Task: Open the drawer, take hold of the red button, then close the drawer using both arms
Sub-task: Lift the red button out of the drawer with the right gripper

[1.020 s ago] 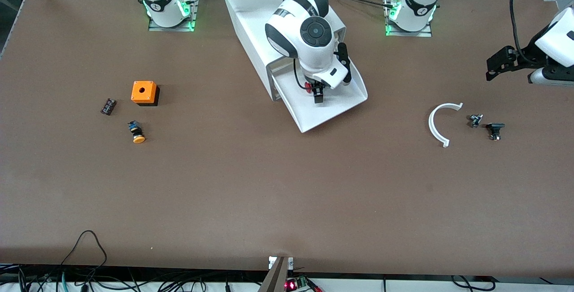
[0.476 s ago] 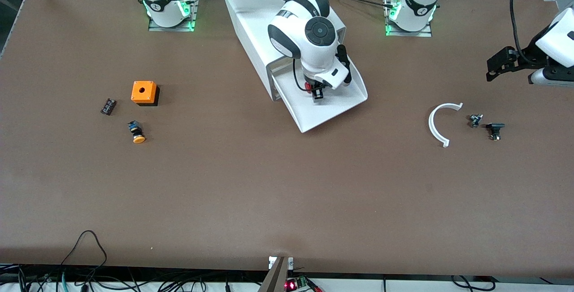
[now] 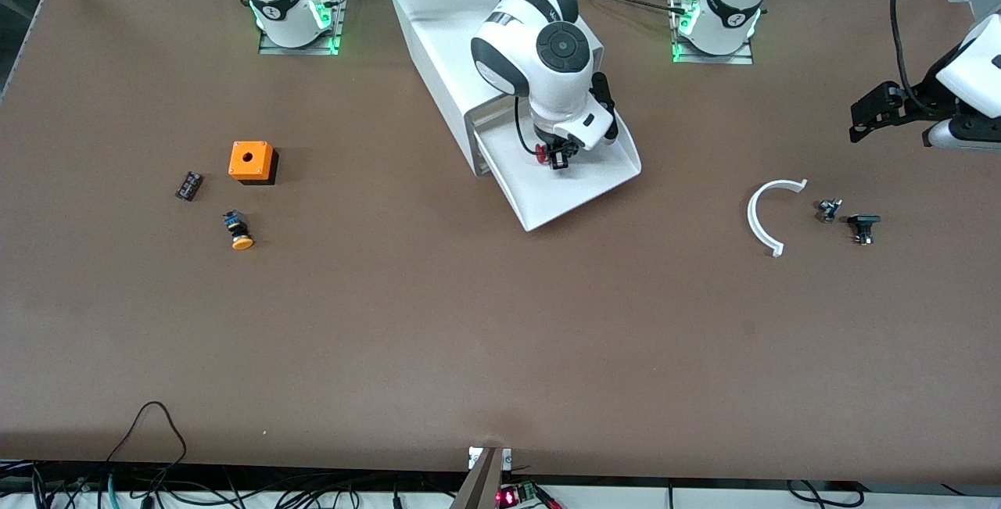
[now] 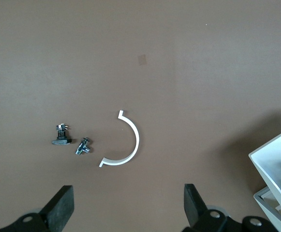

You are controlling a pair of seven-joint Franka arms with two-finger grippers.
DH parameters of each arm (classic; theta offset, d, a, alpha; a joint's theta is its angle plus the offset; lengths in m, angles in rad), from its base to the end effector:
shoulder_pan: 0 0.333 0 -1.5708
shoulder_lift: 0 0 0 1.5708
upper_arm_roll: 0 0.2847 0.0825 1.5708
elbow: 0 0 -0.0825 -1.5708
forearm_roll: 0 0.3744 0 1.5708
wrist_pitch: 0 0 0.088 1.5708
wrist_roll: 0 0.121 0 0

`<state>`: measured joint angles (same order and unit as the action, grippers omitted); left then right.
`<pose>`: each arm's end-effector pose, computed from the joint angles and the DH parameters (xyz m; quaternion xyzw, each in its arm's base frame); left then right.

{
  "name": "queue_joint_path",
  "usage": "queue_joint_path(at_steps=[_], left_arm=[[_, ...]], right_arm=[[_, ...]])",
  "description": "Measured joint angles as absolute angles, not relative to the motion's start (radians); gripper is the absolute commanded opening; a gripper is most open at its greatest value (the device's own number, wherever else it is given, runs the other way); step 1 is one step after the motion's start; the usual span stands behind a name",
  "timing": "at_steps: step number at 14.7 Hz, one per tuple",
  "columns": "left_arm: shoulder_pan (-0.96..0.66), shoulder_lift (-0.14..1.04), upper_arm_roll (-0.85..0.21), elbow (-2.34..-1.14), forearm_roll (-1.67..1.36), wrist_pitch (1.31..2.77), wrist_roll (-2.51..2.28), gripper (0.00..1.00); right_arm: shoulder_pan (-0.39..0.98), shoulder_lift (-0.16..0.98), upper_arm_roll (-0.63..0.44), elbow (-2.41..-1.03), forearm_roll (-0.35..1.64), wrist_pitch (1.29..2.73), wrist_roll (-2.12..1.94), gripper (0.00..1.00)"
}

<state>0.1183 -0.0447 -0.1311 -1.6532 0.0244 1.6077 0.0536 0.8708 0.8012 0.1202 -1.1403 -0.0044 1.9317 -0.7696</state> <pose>0.5349 -0.0053 0.5682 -0.9993 0.0336 0.0009 0.0151 0.4181 0.5956 0.2940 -0.6496 -0.7592 0.0068 0.0406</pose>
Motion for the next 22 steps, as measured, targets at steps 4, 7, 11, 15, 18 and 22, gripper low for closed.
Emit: queue_joint_path(at_steps=[4, 7, 11, 15, 18, 22], left_arm=[[0.118, -0.044, -0.131, -1.653, 0.024, 1.608, 0.054, 1.0], [0.118, -0.044, -0.13, -1.653, 0.024, 1.609, 0.054, 1.0], [0.118, -0.044, -0.13, -1.653, 0.024, 1.609, 0.054, 1.0], [0.118, -0.044, -0.13, -1.653, 0.024, 1.61, 0.054, 1.0], [0.118, -0.041, -0.129, -1.653, 0.024, 1.61, 0.054, 1.0], [0.118, -0.032, -0.127, -1.653, 0.024, 1.612, 0.054, 1.0]], right_arm=[[0.871, 0.801, 0.118, -1.139, -0.004, 1.932, -0.77, 0.29], [0.869, 0.801, 0.117, -1.133, -0.004, 1.932, -0.76, 0.29], [0.831, 0.765, 0.116, -1.096, -0.004, 1.931, -0.718, 0.29], [0.773, 0.661, 0.115, -1.086, -0.005, 1.89, -0.636, 0.29], [0.673, 0.581, 0.104, -1.087, -0.009, 1.867, -0.493, 0.29], [0.505, 0.55, 0.081, -1.126, -0.007, 1.863, -0.366, 0.29]])
